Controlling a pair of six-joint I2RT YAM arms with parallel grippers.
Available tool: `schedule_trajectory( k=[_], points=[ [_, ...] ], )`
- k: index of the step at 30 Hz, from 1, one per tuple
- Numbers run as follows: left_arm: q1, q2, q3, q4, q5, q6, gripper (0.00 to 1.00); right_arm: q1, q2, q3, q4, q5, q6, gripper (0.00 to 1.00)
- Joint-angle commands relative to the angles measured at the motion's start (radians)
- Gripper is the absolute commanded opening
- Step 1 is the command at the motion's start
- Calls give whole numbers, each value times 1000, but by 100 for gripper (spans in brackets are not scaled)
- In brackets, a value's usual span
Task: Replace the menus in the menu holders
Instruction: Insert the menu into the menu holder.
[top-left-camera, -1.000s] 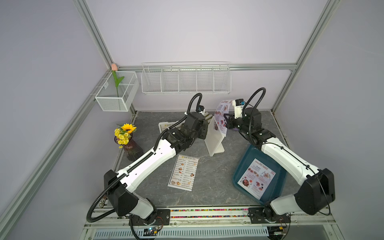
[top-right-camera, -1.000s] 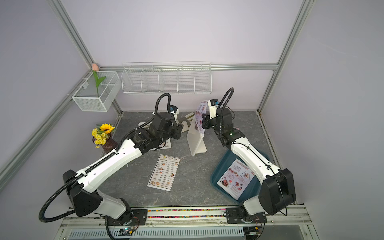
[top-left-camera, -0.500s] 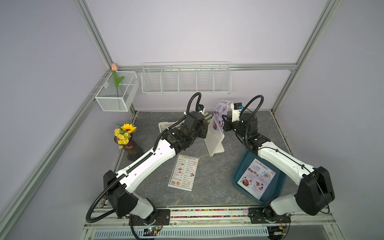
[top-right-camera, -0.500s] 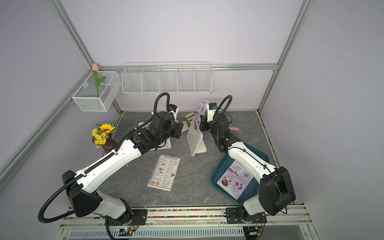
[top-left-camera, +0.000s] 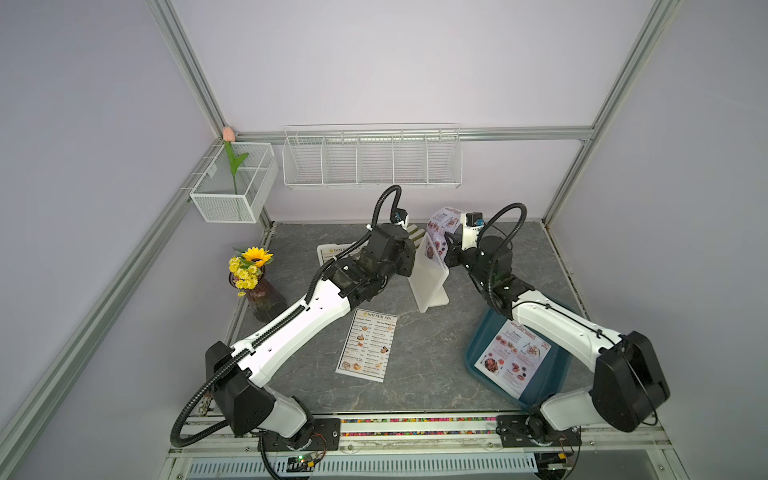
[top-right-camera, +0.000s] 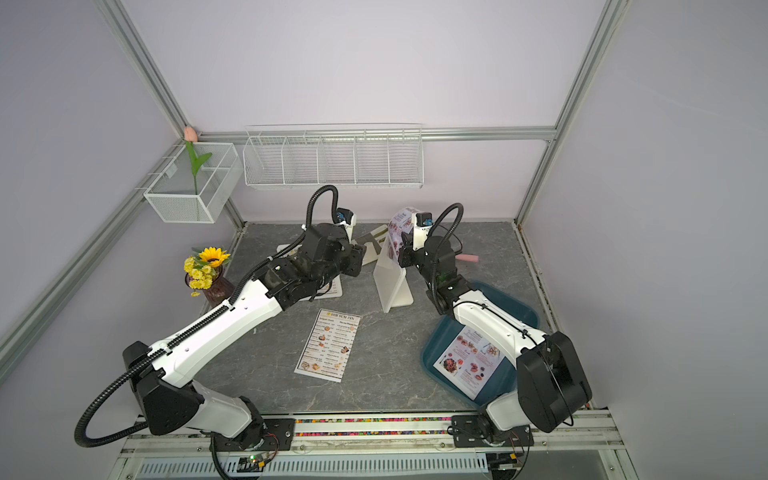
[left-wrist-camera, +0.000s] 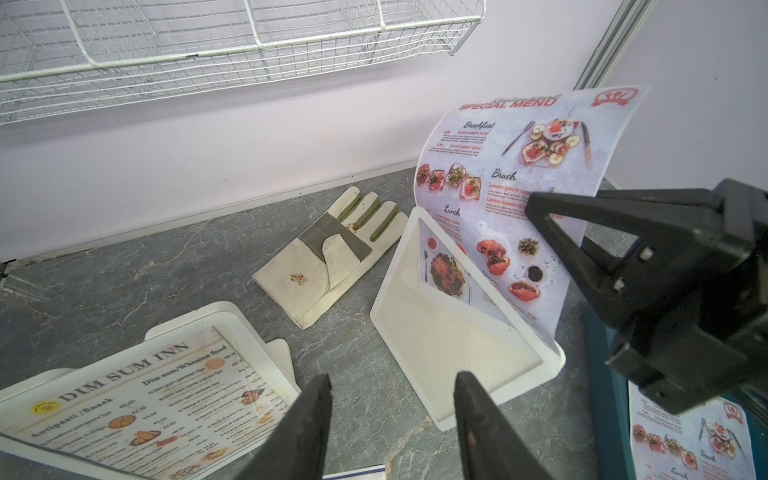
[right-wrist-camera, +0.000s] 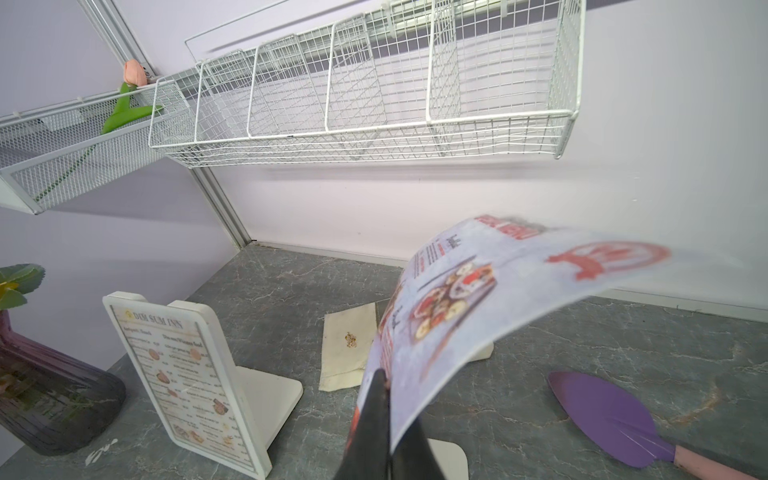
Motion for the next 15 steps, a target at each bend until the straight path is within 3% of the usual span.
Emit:
schedule_trajectory(
  k=[1, 15],
  points=[
    [-2, -19, -9, 10, -13, 4, 50, 6, -44, -25, 68, 27, -39, 7],
    [-2, -15, -14, 17, -11, 5, 50, 26, -73, -96, 157, 44, -96, 7]
  ],
)
